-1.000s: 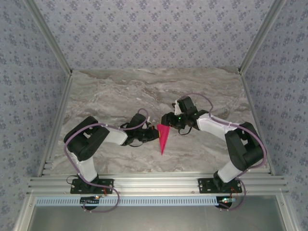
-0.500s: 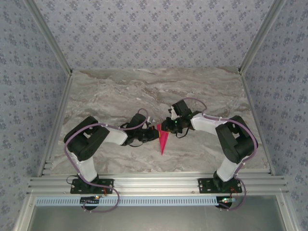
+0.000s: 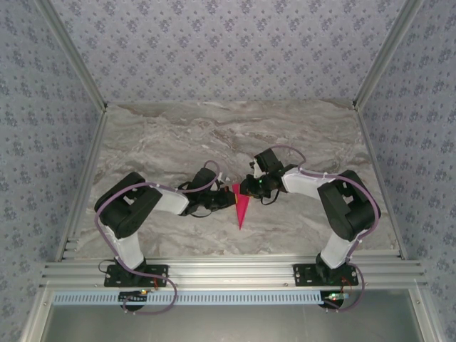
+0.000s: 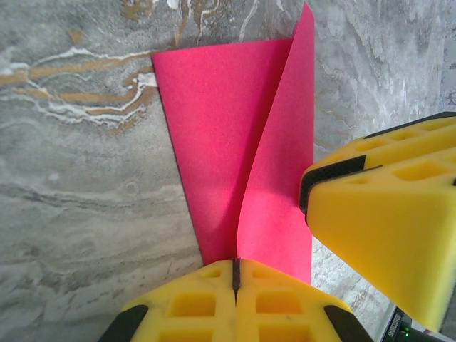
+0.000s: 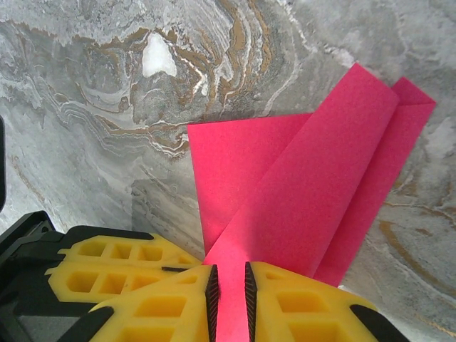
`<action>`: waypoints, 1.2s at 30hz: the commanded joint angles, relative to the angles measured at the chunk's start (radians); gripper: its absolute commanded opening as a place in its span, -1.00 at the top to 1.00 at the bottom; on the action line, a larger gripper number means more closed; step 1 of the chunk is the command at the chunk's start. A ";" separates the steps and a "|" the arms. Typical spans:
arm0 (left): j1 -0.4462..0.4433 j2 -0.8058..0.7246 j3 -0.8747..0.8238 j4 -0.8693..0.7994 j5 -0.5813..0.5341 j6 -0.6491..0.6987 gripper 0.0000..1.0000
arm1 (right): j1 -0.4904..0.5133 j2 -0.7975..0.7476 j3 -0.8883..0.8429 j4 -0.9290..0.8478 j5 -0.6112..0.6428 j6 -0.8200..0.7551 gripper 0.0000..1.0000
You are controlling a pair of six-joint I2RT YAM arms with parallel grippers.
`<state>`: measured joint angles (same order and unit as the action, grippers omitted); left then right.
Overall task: Fold a paper plane with a square sheet of paper (fold left side to right side)
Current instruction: Fold the wing for the fifth time at the center of the table.
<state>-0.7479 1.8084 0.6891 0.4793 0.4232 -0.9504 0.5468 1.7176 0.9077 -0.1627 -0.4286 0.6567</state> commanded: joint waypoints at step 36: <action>-0.009 0.061 -0.007 -0.011 -0.039 0.015 1.00 | 0.004 0.060 -0.050 -0.132 0.110 -0.020 0.67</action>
<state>-0.7460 1.8160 0.6891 0.4908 0.4343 -0.9508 0.5468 1.7504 0.8967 -0.1867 -0.3801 0.6533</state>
